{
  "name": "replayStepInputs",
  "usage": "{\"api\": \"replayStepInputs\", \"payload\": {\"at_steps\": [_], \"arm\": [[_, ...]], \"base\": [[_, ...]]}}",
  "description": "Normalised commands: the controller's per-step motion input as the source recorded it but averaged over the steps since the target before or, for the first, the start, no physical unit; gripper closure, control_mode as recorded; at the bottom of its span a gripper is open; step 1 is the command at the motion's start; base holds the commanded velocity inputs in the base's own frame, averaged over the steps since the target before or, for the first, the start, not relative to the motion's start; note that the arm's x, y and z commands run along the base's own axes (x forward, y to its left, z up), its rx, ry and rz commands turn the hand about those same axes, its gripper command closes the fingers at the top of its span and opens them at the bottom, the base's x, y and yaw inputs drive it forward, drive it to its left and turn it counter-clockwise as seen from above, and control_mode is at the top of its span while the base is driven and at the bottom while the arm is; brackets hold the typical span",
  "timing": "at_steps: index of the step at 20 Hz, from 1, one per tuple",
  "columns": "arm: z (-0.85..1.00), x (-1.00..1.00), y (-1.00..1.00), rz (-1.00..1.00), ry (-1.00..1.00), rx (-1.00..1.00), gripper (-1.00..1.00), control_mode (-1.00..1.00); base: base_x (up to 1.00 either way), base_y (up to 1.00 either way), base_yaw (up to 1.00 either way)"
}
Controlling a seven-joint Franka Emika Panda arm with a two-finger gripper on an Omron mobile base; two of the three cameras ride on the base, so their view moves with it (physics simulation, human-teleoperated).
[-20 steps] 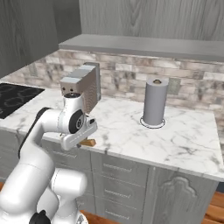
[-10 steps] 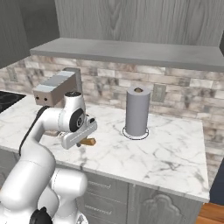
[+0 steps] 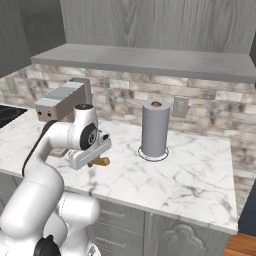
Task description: Organize the utensils by type. Pick up the wooden spoons from the counter and place them in the open cabinet. Then pick up the metallic utensils from the counter and place them in the open drawer.
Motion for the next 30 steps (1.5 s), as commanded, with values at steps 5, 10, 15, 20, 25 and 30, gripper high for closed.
{"api": "replayStepInputs", "payload": {"at_steps": [5, 10, 15, 20, 25, 30], "arm": [[0.1, 0.0, -0.02, 0.05, -0.14, 0.05, 1.0, -1.0], [0.34, -0.03, -0.01, 0.19, -0.25, 0.0, 1.0, -1.0], [0.46, 0.0, 0.0, 0.28, -0.17, 0.0, 1.0, -1.0], [0.48, 0.0, 0.0, 0.32, -0.27, 0.0, 1.0, -1.0], [0.46, 0.04, 0.0, 0.24, -0.36, -0.01, 1.0, -1.0], [0.5, 0.27, 0.01, 0.15, -0.12, 0.0, 1.0, -1.0]], "base": [[0.0, 0.0, 0.0], [0.0, 0.0, 0.0], [0.0, 0.0, 0.0], [0.0, 0.0, 0.0], [0.0, 0.0, 0.0], [0.0, 0.0, 0.0]]}}
